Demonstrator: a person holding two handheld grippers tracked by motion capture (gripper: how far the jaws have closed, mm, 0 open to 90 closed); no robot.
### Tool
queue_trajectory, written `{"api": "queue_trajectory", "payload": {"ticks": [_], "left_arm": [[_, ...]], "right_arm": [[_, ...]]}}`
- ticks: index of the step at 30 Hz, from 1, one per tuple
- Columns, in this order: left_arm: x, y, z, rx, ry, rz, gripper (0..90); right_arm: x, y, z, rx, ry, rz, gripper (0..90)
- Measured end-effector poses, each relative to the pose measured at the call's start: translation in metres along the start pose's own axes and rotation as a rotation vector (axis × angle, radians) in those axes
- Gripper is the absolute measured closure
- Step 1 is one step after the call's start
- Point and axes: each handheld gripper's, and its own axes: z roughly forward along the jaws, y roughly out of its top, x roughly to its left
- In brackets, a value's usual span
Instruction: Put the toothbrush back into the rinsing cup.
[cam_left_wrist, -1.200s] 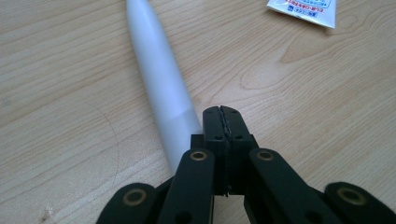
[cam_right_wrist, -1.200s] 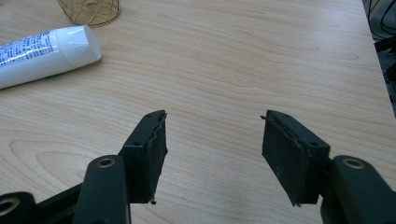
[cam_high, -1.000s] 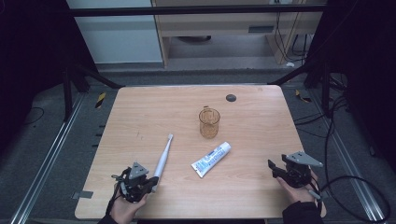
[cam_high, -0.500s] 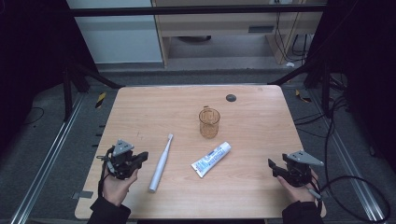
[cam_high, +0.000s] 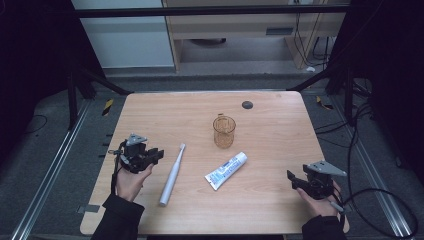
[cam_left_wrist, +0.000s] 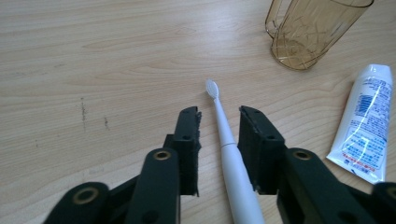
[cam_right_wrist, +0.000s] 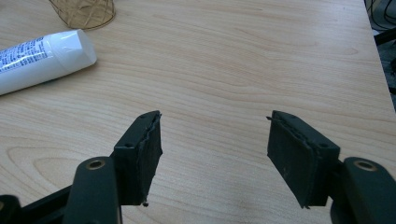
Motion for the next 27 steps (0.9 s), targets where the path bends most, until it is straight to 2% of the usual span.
{"api": "queue_trajectory", "payload": {"ticks": [4,11,16,27], "left_arm": [[-0.003,0.004,0.006,0.033,0.034,0.034,56.9],[-0.004,0.005,0.023,0.121,0.037,0.050,46.0],[-0.010,0.002,0.034,0.170,0.054,0.084,44.8],[-0.016,-0.002,0.056,0.256,0.038,0.112,45.1]], "right_arm": [[-0.001,0.000,0.000,0.005,0.002,0.002,34.6],[0.000,0.000,0.002,0.016,0.003,-0.004,34.6],[0.000,0.001,0.002,0.018,0.006,-0.004,34.6],[0.001,0.000,0.003,0.029,0.017,-0.011,34.6]]}}
